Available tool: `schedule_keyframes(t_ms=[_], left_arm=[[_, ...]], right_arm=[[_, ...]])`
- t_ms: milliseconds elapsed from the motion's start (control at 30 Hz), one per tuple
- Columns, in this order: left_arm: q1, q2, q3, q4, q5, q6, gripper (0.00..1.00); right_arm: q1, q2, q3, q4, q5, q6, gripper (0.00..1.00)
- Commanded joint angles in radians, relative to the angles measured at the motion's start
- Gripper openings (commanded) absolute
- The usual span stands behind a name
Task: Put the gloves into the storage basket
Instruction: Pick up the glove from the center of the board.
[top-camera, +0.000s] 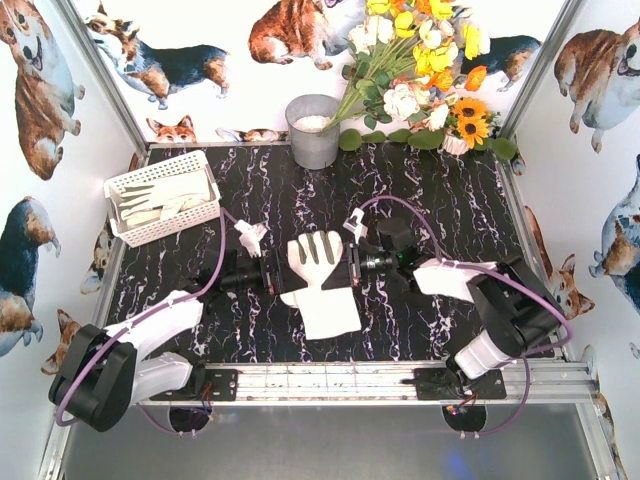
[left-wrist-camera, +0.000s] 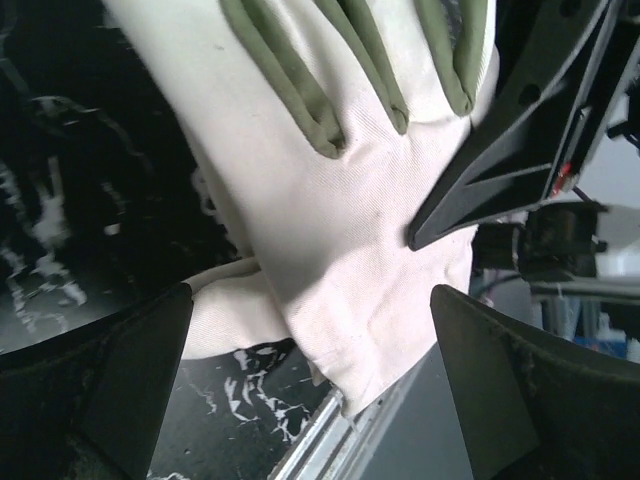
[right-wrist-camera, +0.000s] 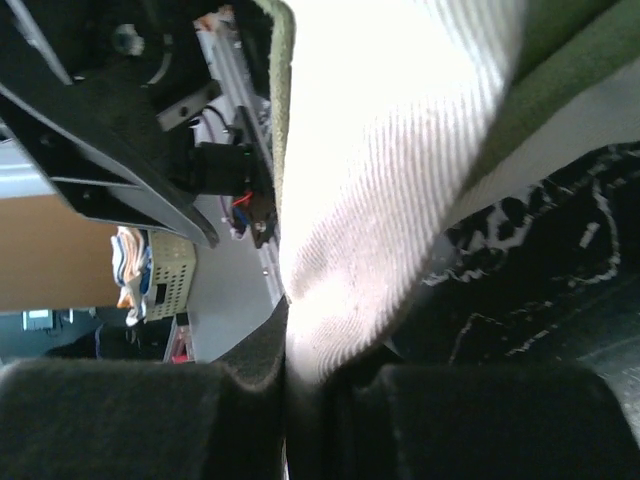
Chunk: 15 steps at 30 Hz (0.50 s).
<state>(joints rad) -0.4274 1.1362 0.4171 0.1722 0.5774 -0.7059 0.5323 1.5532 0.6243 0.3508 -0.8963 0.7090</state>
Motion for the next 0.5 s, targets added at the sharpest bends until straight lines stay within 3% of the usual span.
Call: schedule_keyframes(t_ms=[0, 200, 467], left_arm=[[0.007, 0.001, -0.015, 0.142, 0.183, 0.013, 1.00], [0.007, 0.001, -0.012, 0.209, 0.230, 0.005, 1.00], [0.021, -0.007, 0.061, 0.088, 0.225, 0.077, 1.00]], right_arm=[[-0.015, -0.076, 0.007, 0.175, -0.127, 0.046, 0.00], [-0.017, -0.130, 0.047, 0.230, -0.221, 0.113, 0.00], [-0.017, -0.187, 0.087, 0.188, -0.303, 0.126, 0.00]])
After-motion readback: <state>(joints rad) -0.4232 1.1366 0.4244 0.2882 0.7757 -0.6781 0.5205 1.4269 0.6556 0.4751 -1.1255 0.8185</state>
